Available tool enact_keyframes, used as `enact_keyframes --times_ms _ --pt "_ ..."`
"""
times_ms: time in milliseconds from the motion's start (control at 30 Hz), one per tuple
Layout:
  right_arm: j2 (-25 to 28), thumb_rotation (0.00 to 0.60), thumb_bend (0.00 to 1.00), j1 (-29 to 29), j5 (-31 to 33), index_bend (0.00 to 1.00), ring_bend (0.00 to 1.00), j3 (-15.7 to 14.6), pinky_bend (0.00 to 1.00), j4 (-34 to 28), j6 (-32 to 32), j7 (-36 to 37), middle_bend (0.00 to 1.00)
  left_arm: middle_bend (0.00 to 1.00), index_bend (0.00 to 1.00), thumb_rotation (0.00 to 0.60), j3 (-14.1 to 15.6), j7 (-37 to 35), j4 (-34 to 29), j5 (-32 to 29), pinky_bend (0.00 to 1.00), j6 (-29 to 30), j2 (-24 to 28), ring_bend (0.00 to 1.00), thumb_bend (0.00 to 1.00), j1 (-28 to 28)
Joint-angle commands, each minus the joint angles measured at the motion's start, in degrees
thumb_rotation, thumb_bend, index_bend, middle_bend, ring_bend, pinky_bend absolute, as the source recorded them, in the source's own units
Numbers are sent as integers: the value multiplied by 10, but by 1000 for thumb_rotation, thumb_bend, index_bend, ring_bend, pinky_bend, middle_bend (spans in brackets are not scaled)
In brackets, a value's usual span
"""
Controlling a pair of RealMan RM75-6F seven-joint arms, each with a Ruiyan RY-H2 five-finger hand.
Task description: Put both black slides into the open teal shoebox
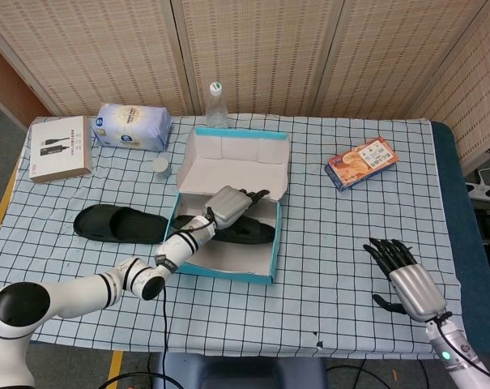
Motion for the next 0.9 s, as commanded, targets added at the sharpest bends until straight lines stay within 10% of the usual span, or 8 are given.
enact_keyframes --times_ms 33,900 --pt "-13 600 151 62 -64 0 0 8 0 3 -29 30 0 0 0 600 0 6 -6 -18 46 -7 -1 0 391 -6" --pt "-95 600 188 274 92 0 0 88 0 -30 -318 -192 0 0 0 600 25 93 -84 -97 46 59 12 0 396 -19"
